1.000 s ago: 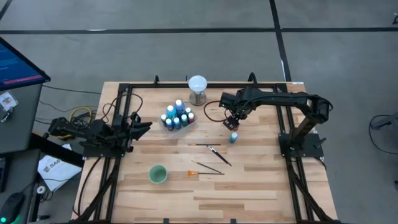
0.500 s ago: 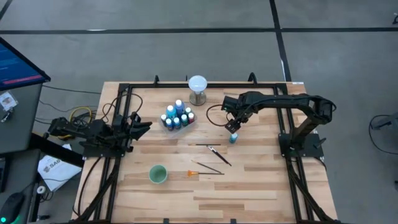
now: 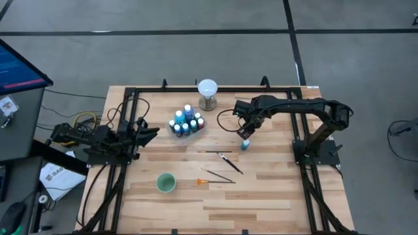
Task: Pick & Place Paint Supplies
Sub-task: Put the small red bottle into the white bin
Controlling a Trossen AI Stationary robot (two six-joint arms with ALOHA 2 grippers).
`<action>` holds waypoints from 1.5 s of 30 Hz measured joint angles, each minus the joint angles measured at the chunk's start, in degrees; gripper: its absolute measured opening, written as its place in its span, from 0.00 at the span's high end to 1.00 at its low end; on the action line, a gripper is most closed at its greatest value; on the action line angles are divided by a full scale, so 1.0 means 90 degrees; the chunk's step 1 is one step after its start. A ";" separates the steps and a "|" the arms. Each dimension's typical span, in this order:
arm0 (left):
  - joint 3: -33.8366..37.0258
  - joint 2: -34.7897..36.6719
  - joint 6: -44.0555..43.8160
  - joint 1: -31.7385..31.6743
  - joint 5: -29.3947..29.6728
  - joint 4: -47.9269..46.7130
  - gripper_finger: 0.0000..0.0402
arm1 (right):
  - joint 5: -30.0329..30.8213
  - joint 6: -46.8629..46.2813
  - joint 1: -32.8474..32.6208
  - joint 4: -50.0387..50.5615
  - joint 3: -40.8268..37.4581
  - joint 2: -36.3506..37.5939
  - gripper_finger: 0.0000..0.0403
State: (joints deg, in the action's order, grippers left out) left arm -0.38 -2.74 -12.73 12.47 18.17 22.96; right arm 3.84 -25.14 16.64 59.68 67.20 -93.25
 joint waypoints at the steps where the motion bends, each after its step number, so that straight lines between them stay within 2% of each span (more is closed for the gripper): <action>1: 0.0000 0.0000 -0.0002 0.0000 0.0000 0.0000 1.00 | -0.0017 0.0008 0.0000 -0.0010 0.0000 0.0000 0.73; 7: 0.0000 0.0000 0.0000 0.0000 0.0000 0.0013 1.00 | -0.0073 0.0042 -0.0063 0.0007 0.0503 -0.0012 0.73; 17: 0.0000 0.0000 0.0000 0.0000 0.0000 0.0039 1.00 | 0.0085 0.0293 -0.0163 -0.0053 0.2838 -0.0266 0.73; 23: 0.0000 0.0000 0.0000 0.0000 0.0000 0.0051 1.00 | 0.0068 0.0331 -0.0594 0.0236 0.4444 -0.1295 0.73; 29: 0.0002 -0.0086 0.0000 0.0000 -0.0001 0.0075 1.00 | 0.0052 0.0555 -0.1104 0.0583 0.6279 -0.2698 0.73; 33: 0.0002 -0.0112 0.0000 0.0000 -0.0002 0.0088 1.00 | 0.0029 0.0658 -0.1211 0.0818 0.7402 -0.3478 0.73; 45: 0.0002 -0.0353 0.0000 0.0000 -0.0002 0.0161 1.00 | -0.0092 0.0646 -0.1108 0.0618 0.7359 -0.4430 0.73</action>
State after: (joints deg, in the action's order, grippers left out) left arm -0.36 -5.92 -12.73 12.47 18.15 24.40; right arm 3.01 -19.33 6.67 65.24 133.43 -133.12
